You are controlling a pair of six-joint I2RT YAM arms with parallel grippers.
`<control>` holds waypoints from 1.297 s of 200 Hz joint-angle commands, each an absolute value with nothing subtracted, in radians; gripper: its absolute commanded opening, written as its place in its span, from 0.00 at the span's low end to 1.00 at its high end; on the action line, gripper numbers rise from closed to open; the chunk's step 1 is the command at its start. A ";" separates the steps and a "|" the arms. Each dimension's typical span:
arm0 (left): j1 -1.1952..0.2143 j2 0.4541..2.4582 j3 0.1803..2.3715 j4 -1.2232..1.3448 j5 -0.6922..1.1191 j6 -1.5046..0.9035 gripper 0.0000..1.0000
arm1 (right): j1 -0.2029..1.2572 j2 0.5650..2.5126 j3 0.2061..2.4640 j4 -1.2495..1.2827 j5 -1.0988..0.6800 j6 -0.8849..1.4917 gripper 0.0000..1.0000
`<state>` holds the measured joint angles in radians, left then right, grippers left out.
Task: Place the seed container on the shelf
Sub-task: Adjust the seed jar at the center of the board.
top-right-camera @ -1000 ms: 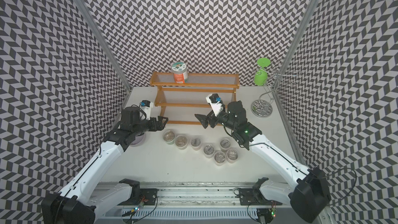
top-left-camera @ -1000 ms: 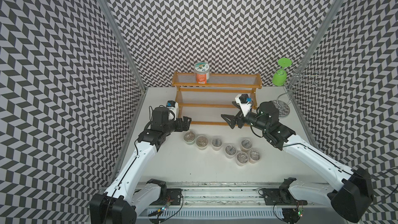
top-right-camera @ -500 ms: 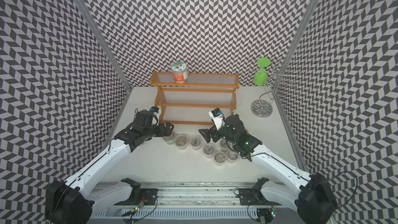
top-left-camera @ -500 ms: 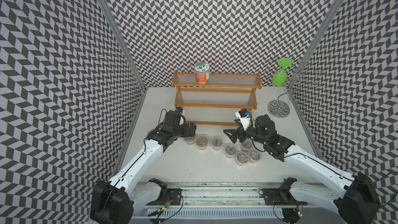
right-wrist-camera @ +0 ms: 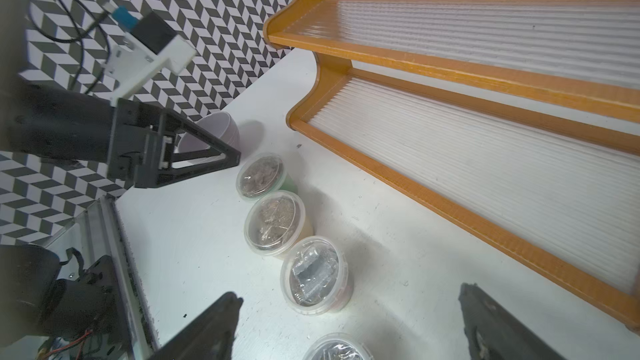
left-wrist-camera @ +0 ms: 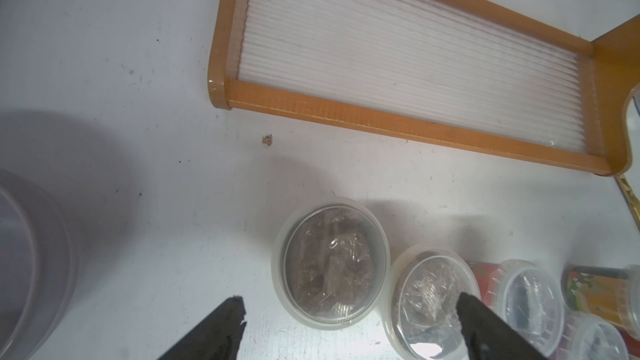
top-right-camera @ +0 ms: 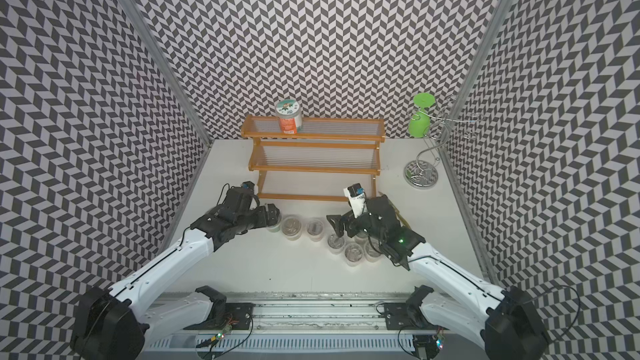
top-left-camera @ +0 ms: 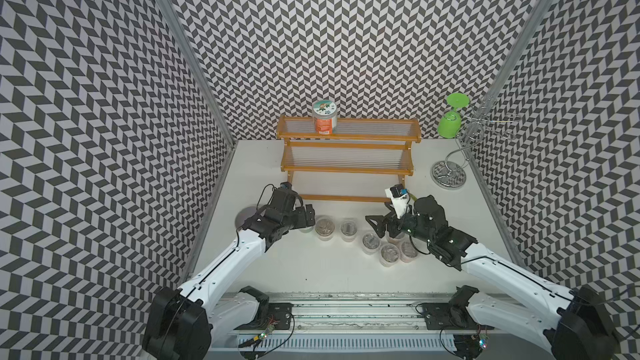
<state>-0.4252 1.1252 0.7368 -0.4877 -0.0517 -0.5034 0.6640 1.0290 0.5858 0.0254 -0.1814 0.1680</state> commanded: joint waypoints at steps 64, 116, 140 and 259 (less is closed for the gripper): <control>-0.422 1.250 0.780 -0.471 -0.111 -0.502 1.00 | 0.802 1.138 0.610 0.169 -0.126 0.093 0.99; -0.426 1.333 0.811 -0.447 -0.088 -0.484 1.00 | 0.833 1.255 0.669 0.180 -0.139 0.098 0.99; -0.426 1.367 0.826 -0.447 -0.114 -0.475 0.99 | 0.846 1.308 0.713 0.168 -0.150 0.106 1.00; -0.465 1.427 0.851 -0.511 -0.213 -0.435 0.96 | 0.879 1.423 0.803 0.147 -0.161 0.140 1.00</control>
<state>-0.4473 1.4120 0.8188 -0.4683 -0.1585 -0.4580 0.8692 1.4101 0.7750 0.1184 -0.1539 0.1284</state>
